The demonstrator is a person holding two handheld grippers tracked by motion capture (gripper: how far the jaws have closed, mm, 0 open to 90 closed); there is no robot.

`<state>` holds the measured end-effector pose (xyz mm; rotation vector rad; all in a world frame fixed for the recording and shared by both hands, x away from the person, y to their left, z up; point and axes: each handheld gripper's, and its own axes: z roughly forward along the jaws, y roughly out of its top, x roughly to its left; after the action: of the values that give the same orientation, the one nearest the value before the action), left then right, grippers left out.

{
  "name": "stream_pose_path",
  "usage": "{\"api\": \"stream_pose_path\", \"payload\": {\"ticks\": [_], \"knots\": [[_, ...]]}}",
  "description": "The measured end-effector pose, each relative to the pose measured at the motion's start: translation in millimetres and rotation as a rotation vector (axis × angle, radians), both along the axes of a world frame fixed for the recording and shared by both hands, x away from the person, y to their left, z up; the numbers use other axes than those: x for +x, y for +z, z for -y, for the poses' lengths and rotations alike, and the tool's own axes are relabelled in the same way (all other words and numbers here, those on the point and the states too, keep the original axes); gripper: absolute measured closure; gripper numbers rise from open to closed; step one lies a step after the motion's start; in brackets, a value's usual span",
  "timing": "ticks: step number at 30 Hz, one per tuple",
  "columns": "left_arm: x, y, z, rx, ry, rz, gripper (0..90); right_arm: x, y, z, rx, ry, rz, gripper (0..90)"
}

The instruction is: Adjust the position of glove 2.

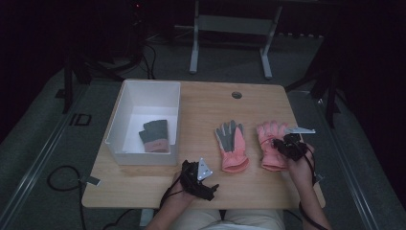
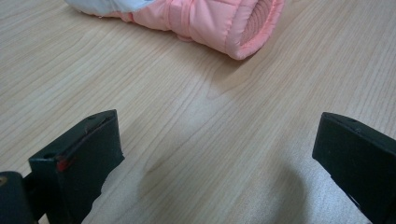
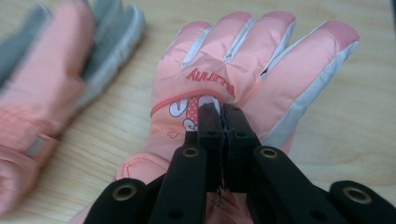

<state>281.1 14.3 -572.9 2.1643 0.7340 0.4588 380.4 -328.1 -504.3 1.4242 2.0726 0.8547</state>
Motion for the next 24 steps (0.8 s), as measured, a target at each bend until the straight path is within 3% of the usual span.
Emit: {"api": "stream_pose_path", "payload": {"ticks": [7, 15, 20, 21, 24], "knots": [[-0.3, 0.0, 0.3, -0.002, 0.002, 0.003, 1.0, -2.5, 36.7, -7.9, -0.009, 0.031, 0.063, 87.4], [-0.2, -0.6, 0.1, 0.000, 0.002, -0.001, 1.0, -7.6, 75.0, -26.5, 0.032, 0.061, 0.120, 87.4], [-0.3, -0.4, 0.5, 0.000, 0.003, 0.002, 1.0, -11.3, 85.8, -41.5, 0.064, 0.064, 0.138, 87.4], [-0.9, -0.7, 0.8, 0.003, 0.001, 0.002, 1.1, -12.7, 89.2, -54.7, 0.068, 0.082, 0.143, 87.4], [-1.2, 0.4, 0.2, 0.002, -0.002, 0.003, 1.0, -14.5, 92.8, -68.5, 0.060, 0.100, 0.157, 87.4]]}}
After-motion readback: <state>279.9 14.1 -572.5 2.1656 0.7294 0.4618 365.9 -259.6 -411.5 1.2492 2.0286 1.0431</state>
